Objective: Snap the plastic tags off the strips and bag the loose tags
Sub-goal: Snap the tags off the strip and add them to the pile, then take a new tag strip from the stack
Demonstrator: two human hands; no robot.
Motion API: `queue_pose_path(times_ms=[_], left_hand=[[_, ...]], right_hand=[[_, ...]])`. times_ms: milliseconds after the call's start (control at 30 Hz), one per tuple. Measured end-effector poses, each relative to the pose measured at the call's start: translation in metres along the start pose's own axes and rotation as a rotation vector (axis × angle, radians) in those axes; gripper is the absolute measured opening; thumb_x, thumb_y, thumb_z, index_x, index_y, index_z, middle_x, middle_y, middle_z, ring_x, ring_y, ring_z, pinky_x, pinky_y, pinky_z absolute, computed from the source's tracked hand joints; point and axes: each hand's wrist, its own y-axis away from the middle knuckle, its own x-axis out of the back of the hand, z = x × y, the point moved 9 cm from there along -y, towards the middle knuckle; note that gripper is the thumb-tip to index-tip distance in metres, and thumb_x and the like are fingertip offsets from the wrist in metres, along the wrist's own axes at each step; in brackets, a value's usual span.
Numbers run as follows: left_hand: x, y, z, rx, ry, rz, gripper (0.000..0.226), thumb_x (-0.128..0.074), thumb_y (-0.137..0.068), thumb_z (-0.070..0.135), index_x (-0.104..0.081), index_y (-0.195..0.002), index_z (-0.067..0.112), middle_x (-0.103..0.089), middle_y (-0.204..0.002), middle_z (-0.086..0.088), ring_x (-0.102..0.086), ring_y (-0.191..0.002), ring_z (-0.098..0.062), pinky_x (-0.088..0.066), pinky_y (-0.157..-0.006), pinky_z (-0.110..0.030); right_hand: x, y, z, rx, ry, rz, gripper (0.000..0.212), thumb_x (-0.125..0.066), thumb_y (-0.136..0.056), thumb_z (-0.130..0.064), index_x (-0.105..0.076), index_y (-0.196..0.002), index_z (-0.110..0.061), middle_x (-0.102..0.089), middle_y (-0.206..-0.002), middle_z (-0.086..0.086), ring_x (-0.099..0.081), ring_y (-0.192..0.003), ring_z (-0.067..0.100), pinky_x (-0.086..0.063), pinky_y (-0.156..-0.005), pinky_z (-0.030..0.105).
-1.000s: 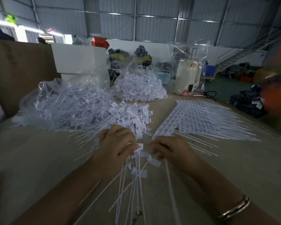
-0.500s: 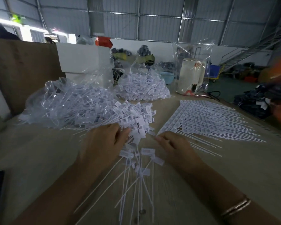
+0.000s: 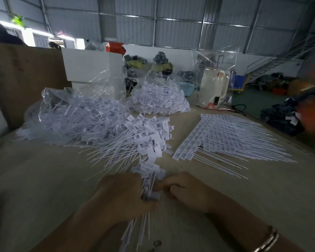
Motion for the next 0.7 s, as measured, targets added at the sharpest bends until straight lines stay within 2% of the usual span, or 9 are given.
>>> queue_pose_path(times_ms=[133,200,333,400,467,533,633,700], left_hand=[[-0.002,-0.001,-0.005,0.02,0.038,0.017,0.043,-0.038,-0.083,0.068,-0.051,-0.101,0.031,-0.063,-0.096,0.008,-0.06,-0.082,-0.012,-0.042,-0.067,-0.024],[-0.003,-0.001,-0.004,0.001,0.069,0.04,0.035,-0.039,-0.089,0.06,-0.049,-0.105,0.031,-0.063,-0.097,0.008,-0.06,-0.081,-0.012,-0.043,-0.067,-0.025],[-0.009,-0.008,-0.009,0.012,0.121,0.041,0.028,-0.039,-0.094,0.041,-0.04,-0.119,0.028,-0.062,-0.107,0.005,-0.061,-0.093,-0.016,-0.041,-0.07,-0.026],[-0.009,-0.01,-0.008,0.008,0.128,0.05,0.024,-0.036,-0.095,0.035,-0.035,-0.117,0.025,-0.06,-0.098,0.006,-0.059,-0.087,-0.017,-0.038,-0.066,-0.028],[-0.006,-0.008,-0.002,-0.054,0.183,0.062,0.02,-0.036,-0.096,0.032,-0.034,-0.115,0.025,-0.054,-0.083,0.011,-0.056,-0.076,-0.01,-0.039,-0.06,-0.027],[0.002,-0.005,0.006,-0.144,0.285,0.088,0.021,-0.039,-0.097,0.03,-0.036,-0.118,0.028,-0.054,-0.081,0.011,-0.054,-0.07,-0.007,-0.043,-0.059,-0.026],[0.032,-0.008,0.001,-0.19,0.511,0.246,0.012,-0.042,-0.098,0.024,-0.041,-0.107,0.031,-0.057,-0.071,0.006,-0.056,-0.061,-0.004,-0.04,-0.05,-0.021],[0.063,-0.018,-0.019,-0.15,0.554,0.468,0.012,-0.042,-0.098,0.021,-0.042,-0.1,0.032,-0.052,-0.062,0.009,-0.054,-0.056,-0.001,-0.03,-0.044,-0.017]], right_hand=[[0.02,0.004,0.01,-0.045,-0.147,0.183,0.046,-0.036,-0.089,0.007,-0.069,-0.105,-0.021,-0.057,-0.064,-0.015,-0.05,-0.057,-0.008,-0.036,-0.059,0.007],[0.035,0.008,0.019,-0.071,-0.204,0.316,0.047,-0.036,-0.09,0.008,-0.07,-0.098,-0.022,-0.054,-0.063,-0.013,-0.049,-0.053,-0.007,-0.036,-0.055,0.006],[0.06,0.017,0.042,-0.123,-0.354,0.554,0.048,-0.034,-0.091,0.008,-0.071,-0.085,-0.023,-0.051,-0.055,-0.009,-0.045,-0.049,-0.003,-0.034,-0.051,0.008],[0.067,0.021,0.049,-0.13,-0.402,0.623,0.049,-0.033,-0.092,0.008,-0.071,-0.083,-0.022,-0.051,-0.055,-0.005,-0.044,-0.049,-0.001,-0.035,-0.051,0.01],[0.069,0.022,0.056,-0.148,-0.435,0.656,0.048,-0.031,-0.094,0.005,-0.071,-0.083,-0.02,-0.052,-0.055,-0.005,-0.044,-0.05,0.001,-0.036,-0.05,0.012],[0.07,0.024,0.063,-0.166,-0.46,0.689,0.047,-0.032,-0.095,0.001,-0.071,-0.082,-0.021,-0.053,-0.056,-0.007,-0.045,-0.052,0.005,-0.036,-0.049,0.014],[0.074,0.028,0.065,-0.118,-0.55,0.75,0.048,-0.032,-0.093,0.003,-0.071,-0.078,-0.021,-0.052,-0.056,-0.007,-0.044,-0.054,0.006,-0.035,-0.049,0.015],[0.075,0.028,0.063,-0.084,-0.559,0.75,0.049,-0.032,-0.093,0.005,-0.071,-0.08,-0.02,-0.051,-0.057,-0.006,-0.044,-0.054,0.007,-0.035,-0.051,0.017]])
